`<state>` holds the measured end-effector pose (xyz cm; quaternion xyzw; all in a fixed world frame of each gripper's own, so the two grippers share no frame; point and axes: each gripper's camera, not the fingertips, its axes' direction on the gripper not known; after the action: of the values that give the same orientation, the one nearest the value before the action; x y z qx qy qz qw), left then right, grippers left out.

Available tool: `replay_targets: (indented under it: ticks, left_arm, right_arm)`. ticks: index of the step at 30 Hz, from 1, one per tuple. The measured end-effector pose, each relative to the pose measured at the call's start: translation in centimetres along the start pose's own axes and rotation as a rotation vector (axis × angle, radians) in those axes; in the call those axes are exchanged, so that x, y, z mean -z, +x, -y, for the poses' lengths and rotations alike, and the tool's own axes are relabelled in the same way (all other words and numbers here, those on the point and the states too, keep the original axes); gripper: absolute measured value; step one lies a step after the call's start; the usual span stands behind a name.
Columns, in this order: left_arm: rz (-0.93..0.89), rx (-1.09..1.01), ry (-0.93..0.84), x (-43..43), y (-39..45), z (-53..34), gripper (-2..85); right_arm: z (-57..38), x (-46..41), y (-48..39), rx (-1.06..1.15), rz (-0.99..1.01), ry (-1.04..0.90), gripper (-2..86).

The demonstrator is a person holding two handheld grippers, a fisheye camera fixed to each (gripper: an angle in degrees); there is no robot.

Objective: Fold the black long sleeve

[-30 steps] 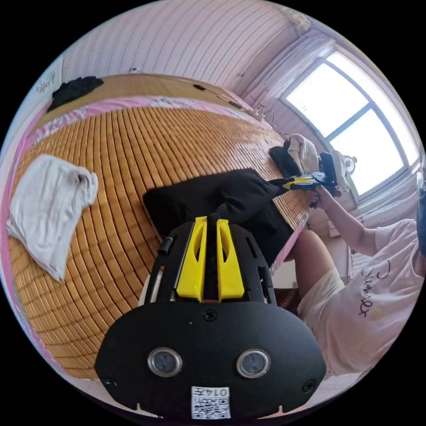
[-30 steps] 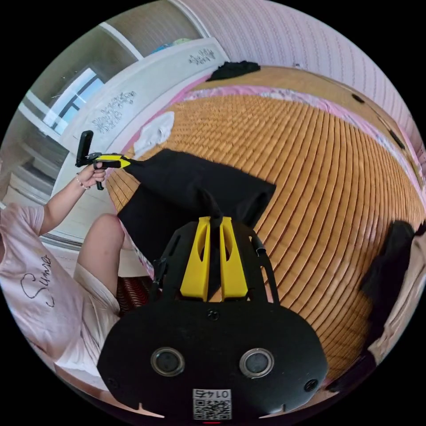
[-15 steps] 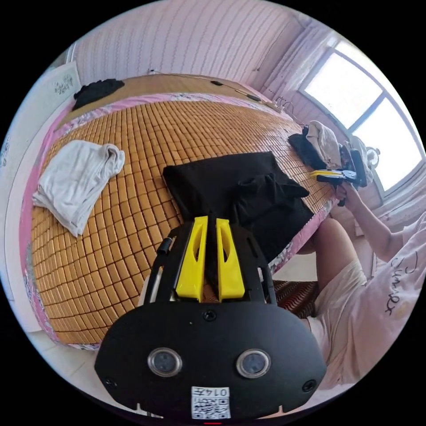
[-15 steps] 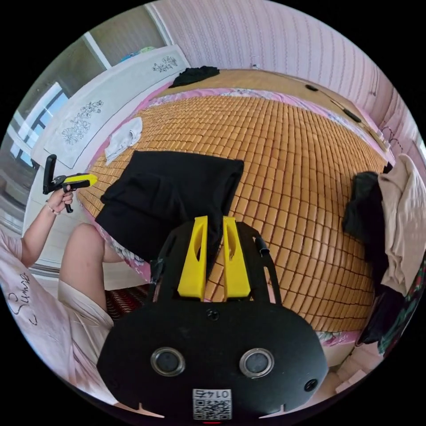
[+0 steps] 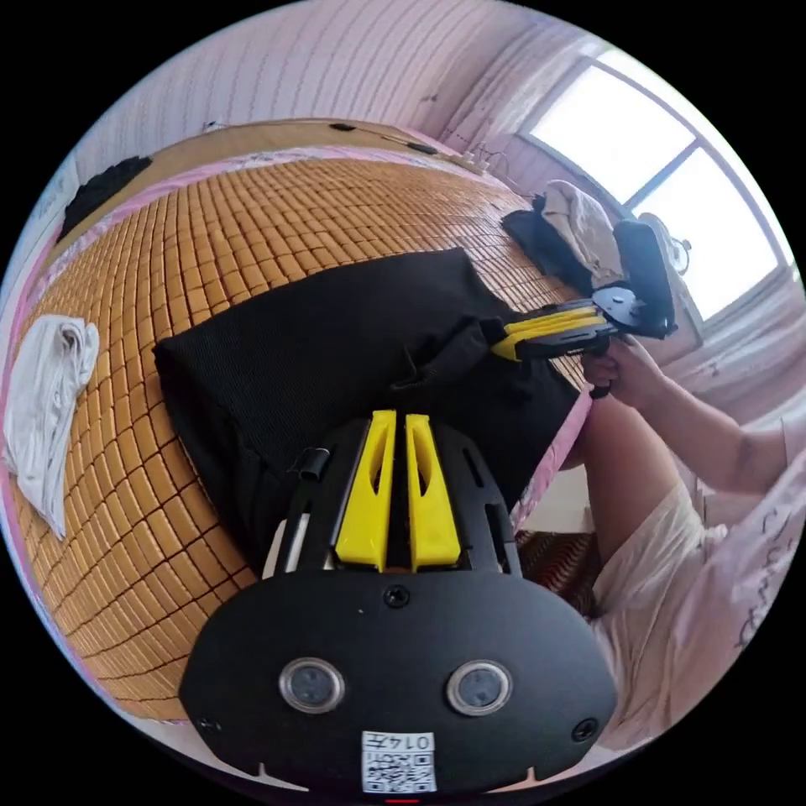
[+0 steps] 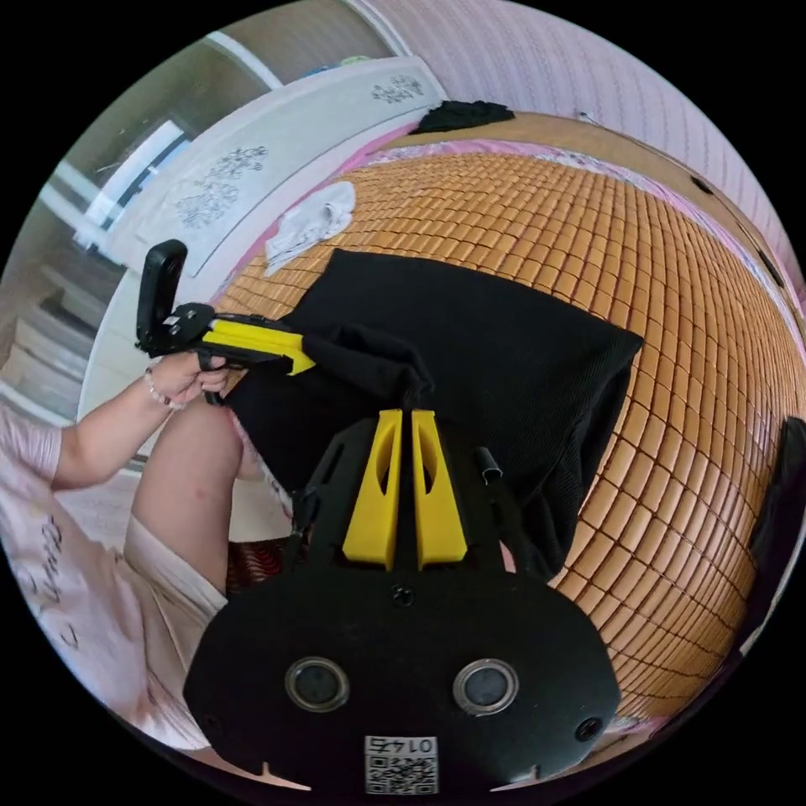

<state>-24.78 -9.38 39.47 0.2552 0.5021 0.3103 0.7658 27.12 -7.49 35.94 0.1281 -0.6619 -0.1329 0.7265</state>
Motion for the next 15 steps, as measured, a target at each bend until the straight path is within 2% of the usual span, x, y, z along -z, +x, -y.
replay_targets:
  ticks: [2,5,9,11,15]
  left_arm:
    - [-0.004,-0.161,-0.022,2.5,4.4,-3.9,1.3]
    - [-0.025,-0.141,-0.087,4.4,6.6,-9.1,3.3]
    - [-0.006,-0.040,-0.057,6.3,7.8,-12.0,4.1]
    - [0.021,-0.026,-0.020,6.2,9.5,-11.3,4.2]
    - [0.044,-0.027,-0.017,2.6,12.4,-8.5,4.1]
  right_arm:
    - [-3.2,1.6,-3.3,0.134,0.021,-0.046,3.1]
    - [-6.1,2.2,-5.4,0.164,-0.013,-0.160,5.4]
    - [-6.2,3.8,-5.4,0.092,-0.066,-0.141,7.8]
    - [-4.5,4.4,-4.7,0.019,-0.149,-0.085,8.2]
    - [-1.7,2.9,-2.7,-0.107,-0.246,-0.108,7.6]
